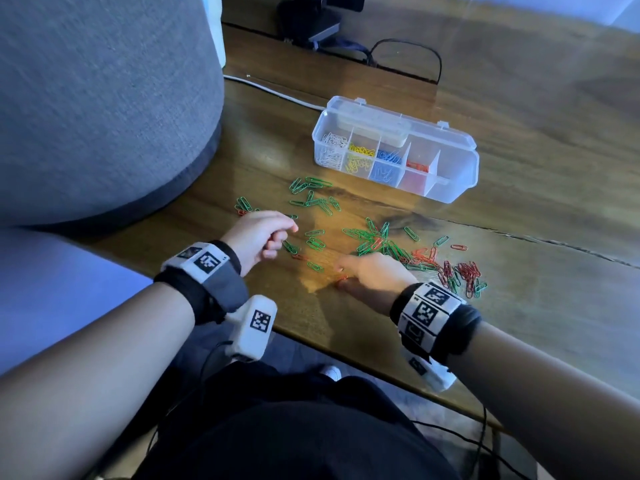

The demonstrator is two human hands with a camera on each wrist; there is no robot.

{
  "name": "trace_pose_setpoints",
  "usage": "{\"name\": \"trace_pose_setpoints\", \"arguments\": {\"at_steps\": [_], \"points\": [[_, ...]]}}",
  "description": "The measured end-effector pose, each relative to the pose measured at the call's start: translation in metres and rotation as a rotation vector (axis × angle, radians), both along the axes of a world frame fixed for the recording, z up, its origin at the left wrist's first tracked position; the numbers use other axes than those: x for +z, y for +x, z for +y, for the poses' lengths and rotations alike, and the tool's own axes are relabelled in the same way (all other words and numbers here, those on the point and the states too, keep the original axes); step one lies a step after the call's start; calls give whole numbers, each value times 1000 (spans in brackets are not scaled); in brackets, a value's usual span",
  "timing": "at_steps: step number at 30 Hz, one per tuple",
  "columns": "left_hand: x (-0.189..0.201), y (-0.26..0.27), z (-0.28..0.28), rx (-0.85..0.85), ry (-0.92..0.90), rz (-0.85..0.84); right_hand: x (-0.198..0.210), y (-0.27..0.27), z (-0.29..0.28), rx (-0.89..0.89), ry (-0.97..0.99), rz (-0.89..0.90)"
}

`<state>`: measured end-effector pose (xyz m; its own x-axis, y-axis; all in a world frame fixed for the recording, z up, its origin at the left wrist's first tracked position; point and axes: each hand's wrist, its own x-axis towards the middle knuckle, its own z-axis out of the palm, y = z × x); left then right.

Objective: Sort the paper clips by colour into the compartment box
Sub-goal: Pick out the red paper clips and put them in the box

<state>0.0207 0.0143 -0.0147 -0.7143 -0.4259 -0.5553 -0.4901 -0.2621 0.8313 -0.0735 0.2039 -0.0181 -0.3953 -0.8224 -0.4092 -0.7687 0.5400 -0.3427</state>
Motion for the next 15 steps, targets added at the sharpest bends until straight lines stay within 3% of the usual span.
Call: {"name": "trace_pose_setpoints", "arguments": {"at_steps": [2, 4, 8, 12, 15], "points": [[-2, 6, 2, -258, -513, -49, 2, 2, 1, -12, -16, -12], [-3, 9, 7, -441, -762, -96, 2, 3, -4, -9, 24, -19], [-11, 7, 16, -592, -940, -176, 2, -3, -16, 20, 139, -61], [-13, 5, 18, -644, -1026, -169, 5, -14, -9, -203, -1, -200], [-13, 3, 18, -706, -1033, -199, 6, -17, 1, -221, -43, -171]]}}
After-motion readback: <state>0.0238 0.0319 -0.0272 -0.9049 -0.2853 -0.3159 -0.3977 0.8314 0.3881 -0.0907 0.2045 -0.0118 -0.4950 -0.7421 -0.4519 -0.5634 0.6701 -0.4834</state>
